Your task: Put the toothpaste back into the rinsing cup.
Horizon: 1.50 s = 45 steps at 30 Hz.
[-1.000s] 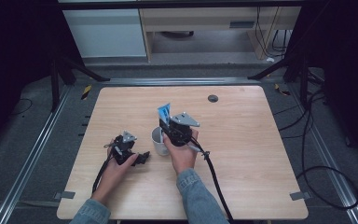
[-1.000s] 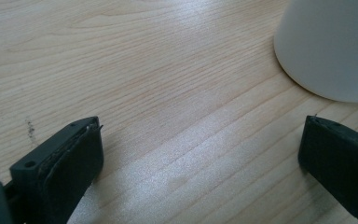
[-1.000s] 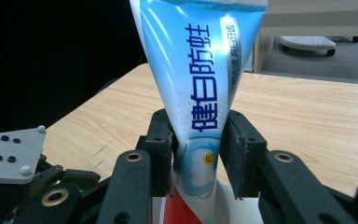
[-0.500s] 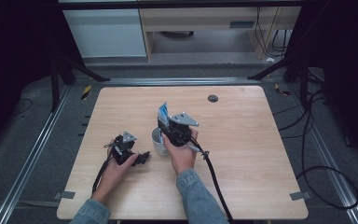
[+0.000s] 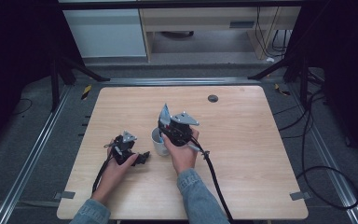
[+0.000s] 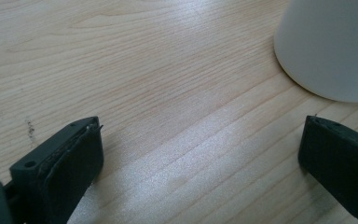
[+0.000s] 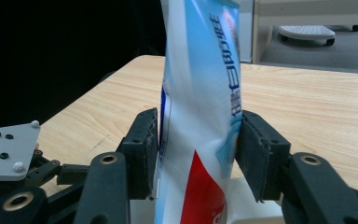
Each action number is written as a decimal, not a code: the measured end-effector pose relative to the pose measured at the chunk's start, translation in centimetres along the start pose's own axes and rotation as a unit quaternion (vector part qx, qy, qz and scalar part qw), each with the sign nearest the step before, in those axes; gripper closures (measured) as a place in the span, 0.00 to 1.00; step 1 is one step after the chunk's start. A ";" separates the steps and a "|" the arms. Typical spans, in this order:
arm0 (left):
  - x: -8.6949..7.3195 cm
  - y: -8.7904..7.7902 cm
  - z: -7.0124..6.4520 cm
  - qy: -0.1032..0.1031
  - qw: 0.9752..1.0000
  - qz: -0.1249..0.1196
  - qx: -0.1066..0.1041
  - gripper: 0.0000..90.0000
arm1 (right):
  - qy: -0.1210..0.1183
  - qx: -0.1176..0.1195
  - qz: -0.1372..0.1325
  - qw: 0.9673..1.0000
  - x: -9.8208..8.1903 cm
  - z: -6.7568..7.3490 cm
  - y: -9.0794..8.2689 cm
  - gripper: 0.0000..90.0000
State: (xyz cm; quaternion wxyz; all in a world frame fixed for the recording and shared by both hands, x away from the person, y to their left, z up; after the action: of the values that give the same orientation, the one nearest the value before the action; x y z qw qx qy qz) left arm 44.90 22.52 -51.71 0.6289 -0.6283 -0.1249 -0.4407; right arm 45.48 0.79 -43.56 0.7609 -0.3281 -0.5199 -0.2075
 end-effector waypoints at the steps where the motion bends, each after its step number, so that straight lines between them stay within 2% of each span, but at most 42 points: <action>1: 0.0 0.0 0.0 0.000 1.000 0.000 0.000 0.00 | 0.000 0.000 0.001 1.000 0.0 0.0 0.0 0.55; 11: 0.0 0.0 0.0 0.000 1.000 0.000 0.000 0.00 | 0.003 -0.001 0.002 1.000 0.0 -0.1 0.0 0.47; 23: 0.0 0.0 0.0 -0.001 1.000 0.000 0.000 0.00 | -0.012 -0.009 0.001 1.000 0.0 0.0 0.1 0.35; 34: 0.0 0.0 0.0 -0.002 1.000 -0.001 0.000 0.00 | -0.029 -0.012 0.025 0.999 0.4 0.2 0.2 0.22; 45: 0.0 0.0 0.0 -0.001 1.000 -0.002 0.000 0.00 | -0.035 -0.016 0.047 0.998 0.9 0.6 0.1 0.10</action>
State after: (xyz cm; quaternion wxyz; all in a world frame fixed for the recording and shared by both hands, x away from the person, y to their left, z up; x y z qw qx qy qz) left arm 44.93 22.49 -51.72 0.6280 -0.6286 -0.1268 -0.4409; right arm 45.55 1.31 -42.63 0.7458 -0.3711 -0.5271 -0.1680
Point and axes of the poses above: each handheld gripper's, and its own axes: y roughly forward along the jaws, x roughly out of its top, z roughly to its left, the point moved 1 cm from there along y, roughly forward along the jaws, and after that the axes turned 13 degrees about x, right-handed, at the moved point
